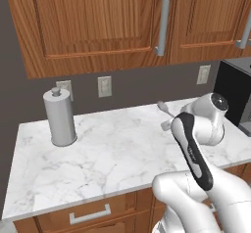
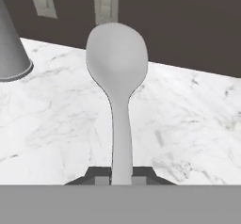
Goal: Take the fork and place it on the left side of the plate. Then take the spoon and place it on the right side of the plate. Make sure they're directly next to the plate.
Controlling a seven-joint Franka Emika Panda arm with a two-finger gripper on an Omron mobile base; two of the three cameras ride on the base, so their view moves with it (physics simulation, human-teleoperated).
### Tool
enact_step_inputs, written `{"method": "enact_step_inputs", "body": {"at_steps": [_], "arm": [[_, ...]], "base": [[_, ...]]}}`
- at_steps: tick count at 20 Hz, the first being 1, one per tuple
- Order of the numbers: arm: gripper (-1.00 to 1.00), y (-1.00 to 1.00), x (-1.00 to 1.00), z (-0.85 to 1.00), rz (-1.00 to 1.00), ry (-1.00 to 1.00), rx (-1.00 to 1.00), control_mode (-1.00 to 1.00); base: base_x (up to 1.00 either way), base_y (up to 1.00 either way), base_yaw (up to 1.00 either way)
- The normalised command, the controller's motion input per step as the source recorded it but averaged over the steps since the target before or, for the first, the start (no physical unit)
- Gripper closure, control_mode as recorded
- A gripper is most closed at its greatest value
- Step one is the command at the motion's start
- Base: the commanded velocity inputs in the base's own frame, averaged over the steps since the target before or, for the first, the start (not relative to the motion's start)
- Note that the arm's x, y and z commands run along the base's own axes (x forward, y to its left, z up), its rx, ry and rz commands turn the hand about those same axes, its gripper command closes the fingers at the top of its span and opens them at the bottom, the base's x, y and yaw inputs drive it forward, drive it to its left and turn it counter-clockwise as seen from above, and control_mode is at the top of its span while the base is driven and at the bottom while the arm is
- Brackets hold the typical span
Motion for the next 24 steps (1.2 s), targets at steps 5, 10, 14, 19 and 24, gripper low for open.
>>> {"method": "enact_step_inputs", "body": {"at_steps": [5, 10, 14, 19, 24], "arm": [[1.0, 0.0, -0.5, 0.43, 0.09, -0.03, -0.03, -1.0], [1.0, 0.0, -0.48, 0.3, 0.01, -0.09, -0.02, -1.0], [1.0, 0.0, -0.53, 0.0, 0.0, -0.1, 0.0, -1.0], [1.0, 0.06, -0.41, 0.02, 0.01, -0.19, 0.0, 1.0], [1.0, 0.0, 0.0, 0.0, 0.0, 0.0, 0.0, 1.0]], "base": [[0.0, 0.0, 0.0], [0.0, 0.0, 0.0], [0.0, 0.0, 0.0], [-0.11, 0.02, 0.01], [-0.39, 0.25, 0.05]]}}
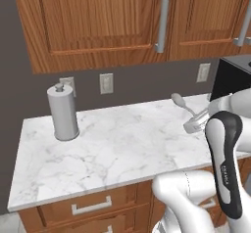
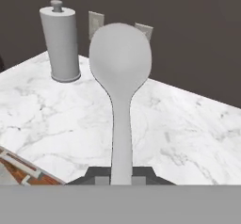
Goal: Take the fork and place it on the left side of the plate. Then take the spoon and place it on the right side of the plate. Make sure they're directly next to the plate.
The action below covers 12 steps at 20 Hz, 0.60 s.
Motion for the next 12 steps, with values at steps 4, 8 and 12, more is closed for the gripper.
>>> {"method": "enact_step_inputs", "body": {"at_steps": [4, 8, 12], "arm": [[1.0, 0.0, 0.0, 0.0, 0.0, 0.0, 0.0, 1.0], [1.0, 0.0, 0.0, 0.0, 0.0, 0.0, 0.0, 1.0], [1.0, 0.0, 0.0, 0.0, 0.0, 0.0, 0.0, 1.0]], "base": [[-0.6, 0.35, 0.01], [-0.81, 0.48, 0.0], [-0.91, 0.57, 0.0]]}}
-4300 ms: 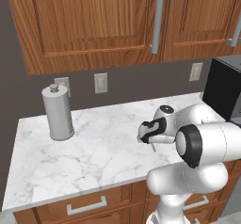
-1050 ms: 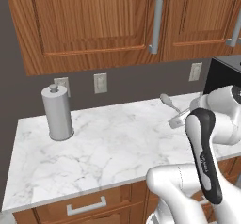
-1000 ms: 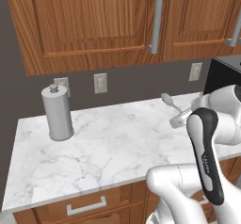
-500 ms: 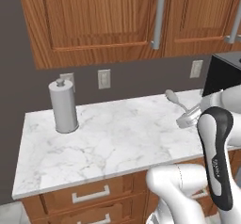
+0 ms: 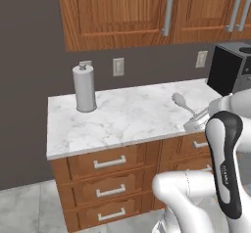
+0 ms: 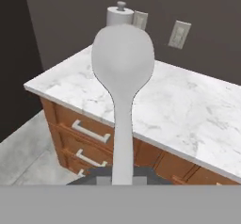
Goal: Take the fork and place it on the left side of the plate. Then take the spoon and place it on the right side of the plate. Make sure they're directly next to the plate.
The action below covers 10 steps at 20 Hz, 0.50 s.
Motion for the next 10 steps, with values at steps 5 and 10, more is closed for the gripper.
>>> {"method": "enact_step_inputs", "body": {"at_steps": [5, 10], "arm": [[1.0, 0.0, 0.0, 0.0, 0.0, 0.0, 0.0, 1.0], [1.0, 0.0, 0.0, 0.0, 0.0, 0.0, 0.0, 1.0]], "base": [[-0.98, 0.73, 0.0], [-1.0, 0.75, 0.0]]}}
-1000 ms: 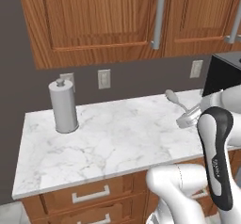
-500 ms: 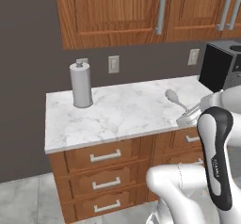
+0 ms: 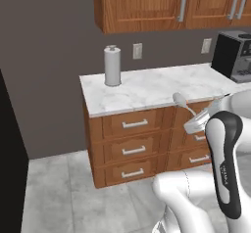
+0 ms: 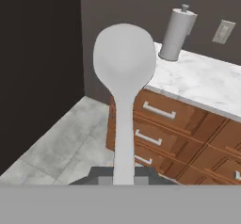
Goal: Take the fork and place it on the left side of the plate. Then take the spoon and place it on the right side of the plate. Make sure they're directly next to the plate.
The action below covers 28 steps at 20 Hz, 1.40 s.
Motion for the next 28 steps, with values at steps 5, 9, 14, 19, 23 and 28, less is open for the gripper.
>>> {"method": "enact_step_inputs", "body": {"at_steps": [5, 9, 14, 19, 23, 28], "arm": [[1.0, 0.0, 0.0, 0.0, 0.0, 0.0, 0.0, 1.0], [1.0, 0.0, 0.0, 0.0, 0.0, 0.0, 0.0, 1.0], [1.0, 0.0, 0.0, 0.0, 0.0, 0.0, 0.0, 1.0], [1.0, 0.0, 0.0, 0.0, 0.0, 0.0, 0.0, 1.0], [1.0, 0.0, 0.0, 0.0, 0.0, 0.0, 0.0, 1.0], [1.0, 0.0, 0.0, 0.0, 0.0, 0.0, 0.0, 1.0]], "base": [[-1.0, 0.68, 0.0], [-1.0, 0.58, 0.0], [-1.0, 0.34, 0.0], [-1.0, 0.03, 0.0], [-1.0, 0.0, 0.0], [-1.0, 0.0, 0.0]]}}
